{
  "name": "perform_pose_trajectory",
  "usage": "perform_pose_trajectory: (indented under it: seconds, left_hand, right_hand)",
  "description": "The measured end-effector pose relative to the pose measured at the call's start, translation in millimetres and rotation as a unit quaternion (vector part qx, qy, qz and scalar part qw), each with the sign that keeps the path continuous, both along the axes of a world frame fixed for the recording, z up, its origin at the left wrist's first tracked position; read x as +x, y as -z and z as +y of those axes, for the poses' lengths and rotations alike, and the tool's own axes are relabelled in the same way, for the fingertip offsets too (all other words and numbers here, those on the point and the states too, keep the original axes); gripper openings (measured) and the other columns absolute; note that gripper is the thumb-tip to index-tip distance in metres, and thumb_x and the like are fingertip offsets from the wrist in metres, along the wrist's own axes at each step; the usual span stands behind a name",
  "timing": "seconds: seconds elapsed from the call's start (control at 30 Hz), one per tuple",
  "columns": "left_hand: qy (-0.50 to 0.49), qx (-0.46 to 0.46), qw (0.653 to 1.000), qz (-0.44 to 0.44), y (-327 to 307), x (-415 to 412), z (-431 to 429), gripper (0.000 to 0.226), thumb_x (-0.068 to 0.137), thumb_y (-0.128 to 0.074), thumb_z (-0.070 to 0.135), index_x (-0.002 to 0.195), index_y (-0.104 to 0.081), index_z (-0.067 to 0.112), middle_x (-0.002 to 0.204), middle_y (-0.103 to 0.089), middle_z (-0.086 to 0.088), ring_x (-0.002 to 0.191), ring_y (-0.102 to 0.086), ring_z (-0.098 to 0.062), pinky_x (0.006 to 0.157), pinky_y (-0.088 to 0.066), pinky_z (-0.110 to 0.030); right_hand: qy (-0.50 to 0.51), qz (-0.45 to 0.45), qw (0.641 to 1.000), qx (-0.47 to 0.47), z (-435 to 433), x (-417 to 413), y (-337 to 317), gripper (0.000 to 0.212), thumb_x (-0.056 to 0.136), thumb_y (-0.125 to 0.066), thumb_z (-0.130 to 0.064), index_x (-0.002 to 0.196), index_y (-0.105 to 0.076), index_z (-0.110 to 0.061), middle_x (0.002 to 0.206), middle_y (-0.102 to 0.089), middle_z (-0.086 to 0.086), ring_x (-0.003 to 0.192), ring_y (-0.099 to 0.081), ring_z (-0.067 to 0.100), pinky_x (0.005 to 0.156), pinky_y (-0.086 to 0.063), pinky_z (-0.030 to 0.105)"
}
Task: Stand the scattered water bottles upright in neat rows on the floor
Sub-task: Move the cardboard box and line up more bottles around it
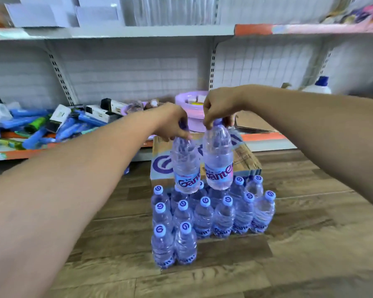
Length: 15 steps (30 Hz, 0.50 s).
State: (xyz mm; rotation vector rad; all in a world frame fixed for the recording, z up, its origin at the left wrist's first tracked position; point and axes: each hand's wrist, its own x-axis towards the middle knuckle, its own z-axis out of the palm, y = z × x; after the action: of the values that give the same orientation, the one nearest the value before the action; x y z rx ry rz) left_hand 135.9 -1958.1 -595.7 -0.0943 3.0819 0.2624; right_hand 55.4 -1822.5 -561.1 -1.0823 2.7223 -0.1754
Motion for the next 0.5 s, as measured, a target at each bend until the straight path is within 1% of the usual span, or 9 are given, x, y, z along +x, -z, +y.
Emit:
perform_pose_trajectory:
  seconds: [0.03,0.07,0.1,0.17,0.23,0.3,0.4,0.43,0.5]
  left_hand:
    - [0.003,0.026,0.999,-0.020,3.6,-4.4,8.3,0.029,0.082,-0.069,0.039,0.081,-0.058,0.012,0.064,-0.064,0.000,0.052,-0.063,-0.013,0.053,-0.048,-0.024]
    - [0.007,0.052,0.998,-0.039,7.5,-7.8,16.9,0.030,0.081,-0.071,0.037,0.082,-0.060,0.009,0.067,-0.068,-0.004,0.053,-0.067,-0.013,0.055,-0.054,-0.027]
    - [0.013,0.067,0.996,-0.055,12.2,-11.1,24.4,0.034,0.080,-0.072,0.036,0.086,-0.062,0.004,0.073,-0.071,-0.010,0.060,-0.071,-0.018,0.059,-0.058,-0.031]
    - [0.028,0.061,0.994,-0.088,20.9,-15.2,40.5,0.042,0.079,-0.073,0.037,0.094,-0.062,-0.001,0.082,-0.073,-0.016,0.070,-0.073,-0.027,0.062,-0.057,-0.030]
    - [0.043,0.060,0.989,-0.125,31.9,-18.9,54.4,0.042,0.078,-0.073,0.036,0.090,-0.059,-0.002,0.080,-0.072,-0.017,0.064,-0.071,-0.028,0.057,-0.055,-0.027]
    - [0.051,0.084,0.983,-0.155,45.3,-21.6,65.0,0.032,0.079,-0.074,0.029,0.079,-0.054,0.004,0.069,-0.067,-0.013,0.055,-0.066,-0.023,0.053,-0.055,-0.027]
    - [0.054,0.113,0.975,-0.185,70.1,-23.0,73.9,0.026,0.080,-0.073,0.018,0.069,-0.052,0.007,0.054,-0.061,-0.006,0.043,-0.063,-0.013,0.045,-0.055,-0.023]
    - [0.054,0.115,0.973,-0.191,79.6,-23.4,75.2,0.024,0.080,-0.072,0.015,0.070,-0.051,0.007,0.055,-0.060,-0.006,0.040,-0.061,-0.010,0.043,-0.053,-0.021]
    - [0.050,0.108,0.973,-0.198,98.1,-22.9,78.4,0.020,0.078,-0.070,0.012,0.077,-0.052,0.005,0.059,-0.059,-0.005,0.034,-0.058,-0.005,0.041,-0.050,-0.019]
  right_hand:
    - [0.005,-0.015,1.000,0.022,8.3,-2.2,6.4,0.017,0.076,-0.072,-0.015,0.070,-0.057,-0.010,0.068,-0.054,0.007,0.032,-0.057,0.012,0.042,-0.046,0.018]
    - [0.013,-0.032,0.999,0.040,15.9,-4.0,13.6,0.019,0.077,-0.072,-0.014,0.070,-0.055,-0.010,0.069,-0.053,0.006,0.036,-0.059,0.014,0.039,-0.045,0.017]
    - [0.021,-0.050,0.997,0.054,23.2,-5.4,21.2,0.021,0.077,-0.073,-0.012,0.070,-0.053,-0.010,0.070,-0.050,0.006,0.041,-0.060,0.016,0.037,-0.045,0.016]
    - [0.027,-0.082,0.993,0.078,35.4,-7.8,36.5,0.024,0.078,-0.073,-0.009,0.069,-0.050,-0.011,0.072,-0.046,0.006,0.052,-0.060,0.021,0.036,-0.047,0.015]
    - [0.031,-0.112,0.989,0.094,44.7,-9.8,51.2,0.025,0.078,-0.072,-0.008,0.069,-0.049,-0.011,0.073,-0.043,0.005,0.056,-0.058,0.022,0.037,-0.048,0.015]
    - [0.035,-0.137,0.985,0.102,51.2,-11.4,65.4,0.025,0.079,-0.070,-0.006,0.069,-0.048,-0.011,0.072,-0.043,0.006,0.059,-0.057,0.023,0.037,-0.048,0.015]
    - [0.043,-0.166,0.978,0.116,58.2,-11.5,85.4,0.019,0.080,-0.068,-0.005,0.072,-0.052,-0.008,0.074,-0.045,0.007,0.056,-0.058,0.020,0.038,-0.049,0.014]
    - [0.041,-0.172,0.976,0.124,60.3,-11.0,92.1,0.017,0.081,-0.068,-0.005,0.074,-0.053,-0.008,0.074,-0.046,0.006,0.050,-0.060,0.017,0.038,-0.049,0.014]
    - [0.037,-0.180,0.973,0.140,63.7,-9.9,106.5,0.018,0.081,-0.068,-0.007,0.074,-0.051,-0.009,0.074,-0.045,0.005,0.036,-0.061,0.012,0.039,-0.048,0.015]
